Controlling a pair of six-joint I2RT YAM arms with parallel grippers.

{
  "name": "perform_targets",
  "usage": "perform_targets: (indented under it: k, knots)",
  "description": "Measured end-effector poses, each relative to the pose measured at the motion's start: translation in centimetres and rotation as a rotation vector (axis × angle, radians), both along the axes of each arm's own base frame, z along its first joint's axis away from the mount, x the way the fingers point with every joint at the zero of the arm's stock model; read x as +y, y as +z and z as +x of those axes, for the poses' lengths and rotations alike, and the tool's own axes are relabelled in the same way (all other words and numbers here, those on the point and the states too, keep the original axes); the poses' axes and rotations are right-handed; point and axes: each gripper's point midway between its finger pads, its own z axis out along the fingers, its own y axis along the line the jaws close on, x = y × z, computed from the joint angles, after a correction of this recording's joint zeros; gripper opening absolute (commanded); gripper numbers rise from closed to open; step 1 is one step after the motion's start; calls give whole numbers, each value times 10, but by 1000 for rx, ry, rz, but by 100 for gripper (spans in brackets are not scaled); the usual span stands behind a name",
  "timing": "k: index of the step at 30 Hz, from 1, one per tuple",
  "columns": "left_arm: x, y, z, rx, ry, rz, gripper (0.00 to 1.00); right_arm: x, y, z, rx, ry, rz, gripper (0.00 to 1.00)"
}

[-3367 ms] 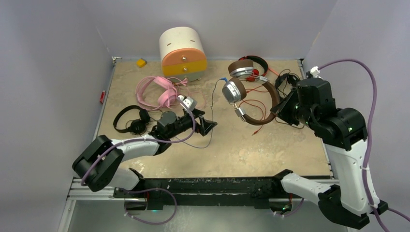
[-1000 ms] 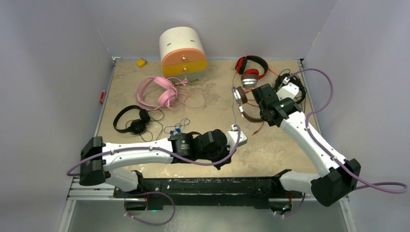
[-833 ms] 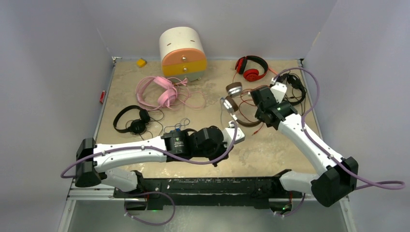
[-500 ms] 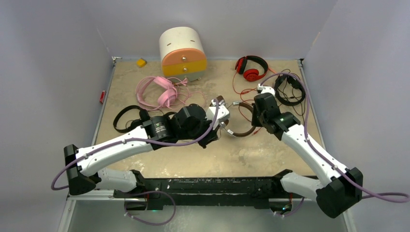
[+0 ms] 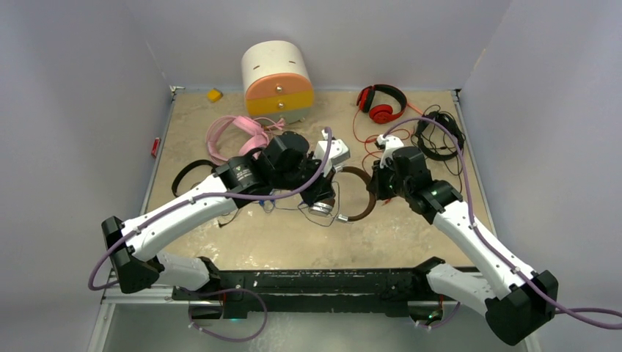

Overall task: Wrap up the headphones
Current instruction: Wrap the headphones cable around the headphones.

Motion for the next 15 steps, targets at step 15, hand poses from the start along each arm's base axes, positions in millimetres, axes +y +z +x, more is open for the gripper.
perform_targets:
  k: [15]
  knots:
    - [29,30,69,73,68,-124,0,17,-10,-21,73,110,67,0]
